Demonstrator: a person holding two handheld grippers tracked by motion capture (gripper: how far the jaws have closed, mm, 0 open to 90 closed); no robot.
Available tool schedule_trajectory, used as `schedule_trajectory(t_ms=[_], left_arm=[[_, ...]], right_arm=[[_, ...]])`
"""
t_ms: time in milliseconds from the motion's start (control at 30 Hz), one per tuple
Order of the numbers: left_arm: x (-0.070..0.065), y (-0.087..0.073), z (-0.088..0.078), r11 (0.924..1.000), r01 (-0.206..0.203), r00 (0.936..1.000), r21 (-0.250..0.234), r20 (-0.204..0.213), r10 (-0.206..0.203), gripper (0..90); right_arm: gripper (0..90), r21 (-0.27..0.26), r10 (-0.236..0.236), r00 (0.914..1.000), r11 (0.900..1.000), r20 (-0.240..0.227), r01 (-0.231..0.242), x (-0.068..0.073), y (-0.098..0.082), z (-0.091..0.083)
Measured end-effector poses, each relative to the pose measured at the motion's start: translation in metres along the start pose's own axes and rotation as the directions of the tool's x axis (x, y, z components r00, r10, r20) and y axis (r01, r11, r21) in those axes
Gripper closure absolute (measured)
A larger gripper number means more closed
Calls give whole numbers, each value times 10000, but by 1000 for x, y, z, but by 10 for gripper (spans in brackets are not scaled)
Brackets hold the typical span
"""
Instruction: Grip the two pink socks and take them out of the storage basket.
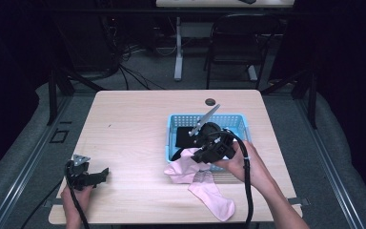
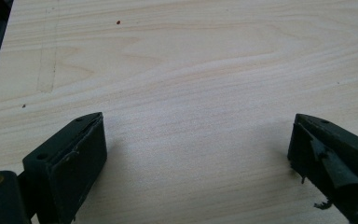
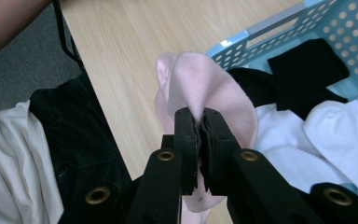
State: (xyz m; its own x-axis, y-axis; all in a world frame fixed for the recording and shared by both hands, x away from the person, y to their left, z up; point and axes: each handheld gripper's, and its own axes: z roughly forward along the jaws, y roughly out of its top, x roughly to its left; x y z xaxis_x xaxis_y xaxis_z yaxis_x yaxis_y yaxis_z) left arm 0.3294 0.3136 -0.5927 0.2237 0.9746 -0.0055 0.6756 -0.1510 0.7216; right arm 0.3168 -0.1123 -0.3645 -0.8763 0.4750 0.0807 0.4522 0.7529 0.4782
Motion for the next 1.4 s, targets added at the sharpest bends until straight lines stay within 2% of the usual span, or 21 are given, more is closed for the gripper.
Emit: schedule_trajectory(t_ms=[333, 367, 533, 767, 833, 867, 1000, 1033, 1100, 1167, 1233, 1300, 1400], left_arm=[[0, 0, 0, 10000, -32, 10000, 15, 11, 32, 46], [0, 0, 0, 10000, -24, 10000, 16, 12, 24, 46], [0, 0, 0, 10000, -24, 10000, 16, 12, 24, 46], [0, 0, 0, 10000, -23, 10000, 18, 14, 23, 46], [0, 0, 0, 10000, -33, 10000, 18, 13, 33, 46], [0, 0, 0, 10000, -29, 10000, 16, 13, 29, 46], [0, 0, 0, 10000, -31, 10000, 16, 13, 31, 46], [0, 0, 0, 10000, -33, 10000, 16, 13, 33, 46], [0, 0, 0, 10000, -25, 10000, 15, 12, 25, 46], [0, 0, 0, 10000, -21, 10000, 13, 13, 21, 46], [0, 0, 0, 10000, -32, 10000, 17, 13, 32, 46], [0, 0, 0, 10000, -24, 10000, 14, 11, 24, 46], [0, 0, 0, 10000, -39, 10000, 5, 10, 39, 46]], right_arm=[[857, 249, -154, 9984, 9996, -548, 167, 2, -8, 32], [857, 175, -46, 9978, 9998, -655, 58, 2, -9, 36], [854, 683, 140, 9966, 9976, -810, -84, -2, -16, 67], [852, 1608, 351, 9946, 9868, -972, -191, -7, -28, 110], [850, 1944, 310, 9972, 9808, -681, -172, -9, -31, 120], [848, 1939, 452, 9958, 9806, -801, -289, -10, -33, 126], [831, 2371, 405, 9977, 9711, -541, -266, -12, -38, 143], [824, 2342, 493, 9977, 9715, -457, -372, -12, -40, 148], [797, 2583, 442, 9979, 9656, -476, -305, -14, -43, 156], [759, 2628, 417, 9984, 9644, -391, -300, -15, -44, 157], [709, 2474, 408, 9988, 9684, -288, -324, -16, -44, 152], [663, 2105, 559, 9982, 9763, -207, -503, -17, -44, 145], [585, 1902, 633, 9980, 9797, 54, -632, -19, -43, 134]])
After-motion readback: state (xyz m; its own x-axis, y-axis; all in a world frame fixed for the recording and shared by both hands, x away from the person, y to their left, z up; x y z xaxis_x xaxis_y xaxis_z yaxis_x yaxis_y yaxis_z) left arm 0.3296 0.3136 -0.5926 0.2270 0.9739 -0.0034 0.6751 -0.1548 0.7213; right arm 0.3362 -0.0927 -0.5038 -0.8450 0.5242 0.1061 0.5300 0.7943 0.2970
